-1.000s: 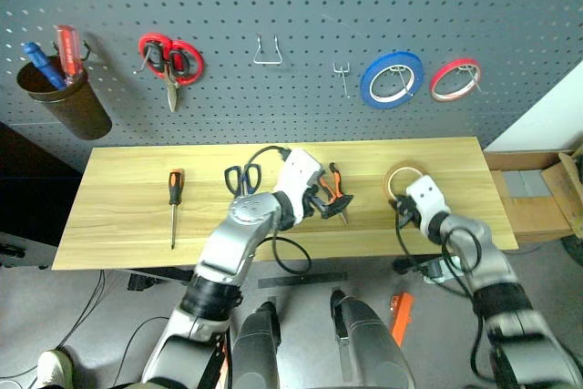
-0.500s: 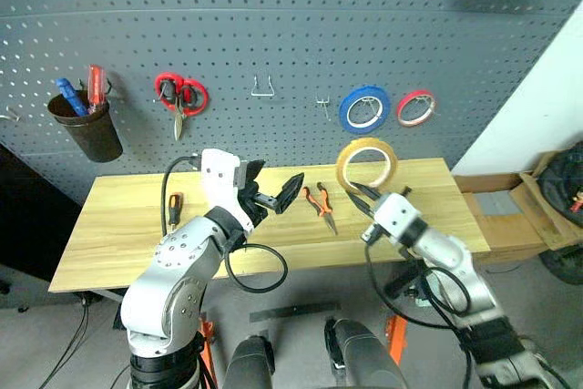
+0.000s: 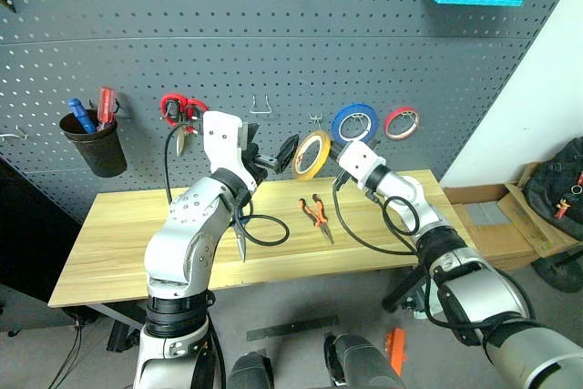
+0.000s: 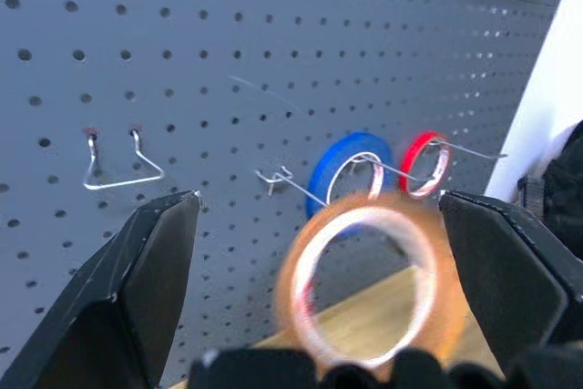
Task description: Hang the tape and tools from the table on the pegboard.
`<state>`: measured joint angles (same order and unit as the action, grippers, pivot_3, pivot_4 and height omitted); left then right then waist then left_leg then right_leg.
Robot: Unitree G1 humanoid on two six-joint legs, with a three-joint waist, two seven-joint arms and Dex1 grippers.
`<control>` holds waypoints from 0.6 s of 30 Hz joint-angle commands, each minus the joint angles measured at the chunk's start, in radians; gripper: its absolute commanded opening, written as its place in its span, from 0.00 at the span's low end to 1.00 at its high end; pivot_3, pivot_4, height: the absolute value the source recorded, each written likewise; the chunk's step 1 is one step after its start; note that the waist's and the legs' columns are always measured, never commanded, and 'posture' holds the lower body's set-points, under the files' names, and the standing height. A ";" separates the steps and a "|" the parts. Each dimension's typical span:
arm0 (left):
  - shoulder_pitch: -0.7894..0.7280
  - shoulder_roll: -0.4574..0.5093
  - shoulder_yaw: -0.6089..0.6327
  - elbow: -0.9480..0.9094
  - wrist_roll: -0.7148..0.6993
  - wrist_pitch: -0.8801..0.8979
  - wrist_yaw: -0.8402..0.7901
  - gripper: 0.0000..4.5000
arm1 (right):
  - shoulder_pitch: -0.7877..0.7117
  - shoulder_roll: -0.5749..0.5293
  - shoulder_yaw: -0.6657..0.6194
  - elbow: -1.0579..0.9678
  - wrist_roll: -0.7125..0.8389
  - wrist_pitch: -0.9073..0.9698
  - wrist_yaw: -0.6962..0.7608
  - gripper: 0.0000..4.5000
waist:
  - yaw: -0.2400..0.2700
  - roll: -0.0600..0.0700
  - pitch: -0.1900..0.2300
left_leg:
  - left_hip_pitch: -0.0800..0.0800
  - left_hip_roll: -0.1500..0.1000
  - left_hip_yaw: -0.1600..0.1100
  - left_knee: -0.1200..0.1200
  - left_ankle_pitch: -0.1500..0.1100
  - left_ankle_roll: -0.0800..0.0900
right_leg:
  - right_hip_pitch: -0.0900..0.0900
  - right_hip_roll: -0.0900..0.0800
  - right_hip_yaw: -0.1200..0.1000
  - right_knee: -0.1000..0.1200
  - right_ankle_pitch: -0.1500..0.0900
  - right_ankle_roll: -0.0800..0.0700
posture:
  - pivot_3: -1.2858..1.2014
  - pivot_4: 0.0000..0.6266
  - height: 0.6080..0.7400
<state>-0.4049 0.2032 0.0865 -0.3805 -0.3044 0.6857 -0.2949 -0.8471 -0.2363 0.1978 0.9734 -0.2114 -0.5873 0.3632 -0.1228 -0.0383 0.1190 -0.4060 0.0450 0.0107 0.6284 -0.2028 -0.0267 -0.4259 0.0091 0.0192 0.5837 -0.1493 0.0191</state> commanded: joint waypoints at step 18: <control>0.093 0.022 -0.024 -0.012 0.006 0.010 0.031 1.00 | 0.075 -0.007 -0.039 -0.074 0.071 0.090 0.087 0.05 | 0.039 0.000 0.000 | 0.025 0.000 -0.002 0.001 -0.004 -0.004 | 0.006 0.005 0.008 0.036 -0.025 -0.016 | 0.52 0.12 1.00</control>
<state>-0.3232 0.2286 0.0710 -0.3806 -0.3071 0.6942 -0.2787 -0.7691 -0.2341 0.1759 0.9566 -0.1644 -0.5125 0.4338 -0.0838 -0.0384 0.1191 -0.3813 0.0447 0.0097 0.6296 -0.2064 -0.0303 -0.4205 0.0152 0.0290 0.6199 -0.1743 0.0027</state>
